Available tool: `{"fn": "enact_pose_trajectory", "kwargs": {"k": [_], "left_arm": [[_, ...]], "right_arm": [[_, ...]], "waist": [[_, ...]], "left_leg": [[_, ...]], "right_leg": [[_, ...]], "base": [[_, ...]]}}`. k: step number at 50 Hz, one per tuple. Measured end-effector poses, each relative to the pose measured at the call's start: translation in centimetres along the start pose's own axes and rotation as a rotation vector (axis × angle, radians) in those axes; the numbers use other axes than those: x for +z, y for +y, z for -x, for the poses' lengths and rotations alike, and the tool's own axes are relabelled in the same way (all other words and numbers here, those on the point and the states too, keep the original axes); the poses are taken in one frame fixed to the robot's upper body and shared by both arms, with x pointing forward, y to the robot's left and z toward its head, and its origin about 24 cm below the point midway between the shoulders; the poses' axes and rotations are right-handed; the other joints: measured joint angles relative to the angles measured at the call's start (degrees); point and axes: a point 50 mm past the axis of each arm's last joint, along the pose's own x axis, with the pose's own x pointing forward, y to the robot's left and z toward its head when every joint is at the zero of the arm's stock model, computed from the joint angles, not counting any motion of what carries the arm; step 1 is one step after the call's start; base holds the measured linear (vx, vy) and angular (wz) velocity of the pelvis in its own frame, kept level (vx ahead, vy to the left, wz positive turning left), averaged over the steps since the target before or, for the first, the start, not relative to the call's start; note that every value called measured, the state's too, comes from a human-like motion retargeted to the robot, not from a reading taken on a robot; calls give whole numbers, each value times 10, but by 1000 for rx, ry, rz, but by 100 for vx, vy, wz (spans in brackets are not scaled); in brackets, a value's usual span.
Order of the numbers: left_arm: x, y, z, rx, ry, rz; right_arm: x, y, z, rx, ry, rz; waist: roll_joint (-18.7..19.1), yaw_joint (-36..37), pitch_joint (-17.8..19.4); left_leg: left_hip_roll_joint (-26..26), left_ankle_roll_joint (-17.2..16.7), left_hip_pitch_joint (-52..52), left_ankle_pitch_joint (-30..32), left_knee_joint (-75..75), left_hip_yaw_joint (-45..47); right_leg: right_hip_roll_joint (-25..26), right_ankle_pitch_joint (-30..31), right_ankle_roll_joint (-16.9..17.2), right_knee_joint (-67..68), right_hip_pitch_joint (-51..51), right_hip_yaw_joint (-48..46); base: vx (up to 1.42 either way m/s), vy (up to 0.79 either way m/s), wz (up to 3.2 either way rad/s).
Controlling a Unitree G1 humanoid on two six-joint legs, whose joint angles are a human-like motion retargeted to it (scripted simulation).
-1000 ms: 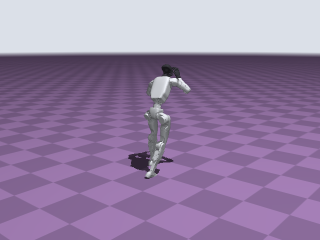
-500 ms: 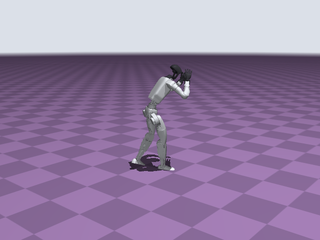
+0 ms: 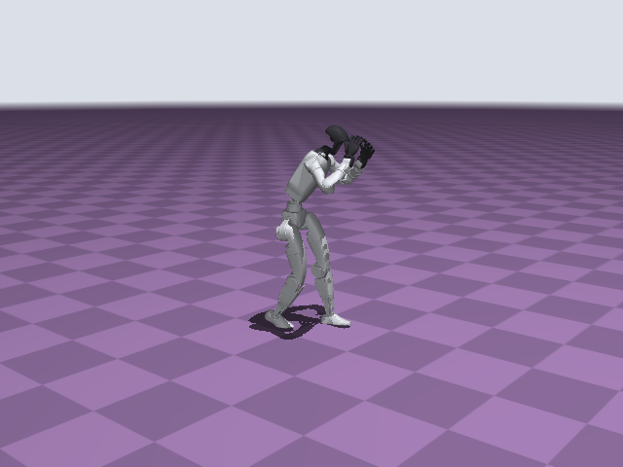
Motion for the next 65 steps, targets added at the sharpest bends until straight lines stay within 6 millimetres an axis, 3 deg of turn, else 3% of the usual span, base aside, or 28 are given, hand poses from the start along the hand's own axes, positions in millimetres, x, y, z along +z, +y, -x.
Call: {"fn": "enact_pose_trajectory", "kwargs": {"k": [2,4,5,8,11,14,18,21,24,27,30,32,35,38,42,45,48,50,53,55,58,60,63,65], "left_arm": [[1,-3,-4,-4,-10,18],[2,-3,-6,-2,-14,44],[2,-4,-6,1,-16,60],[2,-3,-4,11,-12,74],[4,-2,-3,23,-27,57],[10,-7,-11,-2,-105,54],[12,-3,-16,9,-139,19],[12,1,-15,19,-125,19],[12,4,-14,30,-100,39],[10,10,-8,58,-54,35],[10,13,-2,42,-20,33],[10,17,9,81,26,32],[9,16,12,37,47,11],[13,14,11,3,20,-5],[13,16,11,-8,8,-17],[12,13,12,-13,16,0],[8,11,15,7,57,20],[10,6,10,-29,32,35],[10,2,4,-46,-4,83],[6,1,4,-39,-7,104],[4,-1,3,-25,-22,103],[5,-3,2,-27,-46,106],[6,-3,-1,-31,-70,82],[8,-3,-3,-40,-83,71]], "right_arm": [[-1,1,-4,15,-6,24],[-2,0,-6,19,-7,43],[-2,0,-7,22,-7,56],[-3,1,-6,10,2,76],[-2,2,-6,-5,-3,74],[-1,5,-16,44,-52,134],[-2,7,-20,41,-60,136],[-2,10,-21,26,-55,111],[-1,11,-24,7,-60,101],[-2,14,-21,-12,-38,65],[-1,22,-21,-8,-27,31],[-1,16,-8,-50,-4,35],[-1,22,-9,-36,4,3],[0,30,-15,-12,-18,13],[-3,31,-11,-18,4,26],[-4,31,-3,-14,29,32],[-6,18,10,-46,68,16],[-6,25,5,9,59,40],[-8,31,0,54,49,76],[-9,31,1,44,54,76],[-10,29,3,28,59,76],[-10,28,2,37,50,94],[-12,28,-1,42,40,118],[-12,27,-3,43,28,132]], "waist": [[12,-6,0],[14,-14,0],[16,-17,0],[21,-32,0],[23,-61,0],[26,-92,0],[18,-131,0],[0,-140,0],[-8,-122,0],[-28,-92,0],[-58,-70,0],[-55,-30,0],[-68,13,0],[-61,44,0],[-31,64,0],[3,65,0],[17,68,0],[6,62,0],[11,35,0],[23,5,0],[33,-41,0],[26,-66,0],[3,-83,0],[-15,-85,0]], "left_leg": [[19,26,-19,-13,48,3],[28,52,-47,-67,144,33],[36,52,-59,-91,190,46],[66,56,-47,-134,246,93],[81,64,-16,-149,251,134],[86,59,-2,-149,229,170],[82,40,59,-148,210,201],[99,49,60,-122,296,219],[121,46,-13,-43,453,179],[49,8,-84,-14,547,66],[12,9,-142,-30,548,28],[38,43,-150,-50,508,44],[58,55,-157,-71,358,74],[83,25,-153,-51,169,126],[83,1,-104,-76,16,238],[71,2,-66,-43,-16,196],[74,38,-74,-28,86,143],[90,41,-121,-53,168,140],[82,39,-131,-96,198,132],[67,41,-116,-107,186,110],[38,47,-83,-110,153,82],[15,42,-55,-118,129,76],[3,18,-16,-147,128,75],[3,10,-1,-172,153,79]], "right_leg": [[-11,72,11,141,-82,-37],[-64,124,22,279,-160,-76],[-92,133,15,332,-191,-97],[-149,70,-24,373,-252,-134],[-174,46,-14,289,-291,-144],[-207,47,1,116,-316,-178],[-233,63,24,-132,-260,-226],[-229,122,25,-187,-219,-242],[-195,91,3,-146,-221,-214],[-162,62,1,-107,-215,-166],[-135,40,2,-100,-194,-130],[-103,31,1,-110,-149,-111],[-66,30,19,-145,-101,-79],[-22,25,31,-179,-55,-64],[11,4,23,-172,21,-66],[35,11,6,-106,45,-84],[4,99,17,108,-23,-97],[-35,195,30,252,-132,-118],[-144,160,-37,348,-230,-178],[-160,119,-49,320,-272,-180],[-139,134,2,152,-299,-139],[-149,155,29,-1,-289,-140],[-134,158,31,-233,-248,-171],[-109,154,31,-304,-235,-155]], "base": [[47,1,-107],[51,6,-114],[54,7,-137],[53,8,-140],[51,7,-110],[50,-1,-77],[65,-18,-53],[69,-31,-92],[66,-31,-155],[68,-23,-178],[68,-21,-149],[71,-17,-158],[70,-11,-144],[74,-4,-119],[82,11,-50],[80,15,-20],[76,9,-9],[64,2,-20],[66,16,32],[63,12,103],[65,5,114],[69,-5,90],[71,-35,46],[75,-48,10]]}}
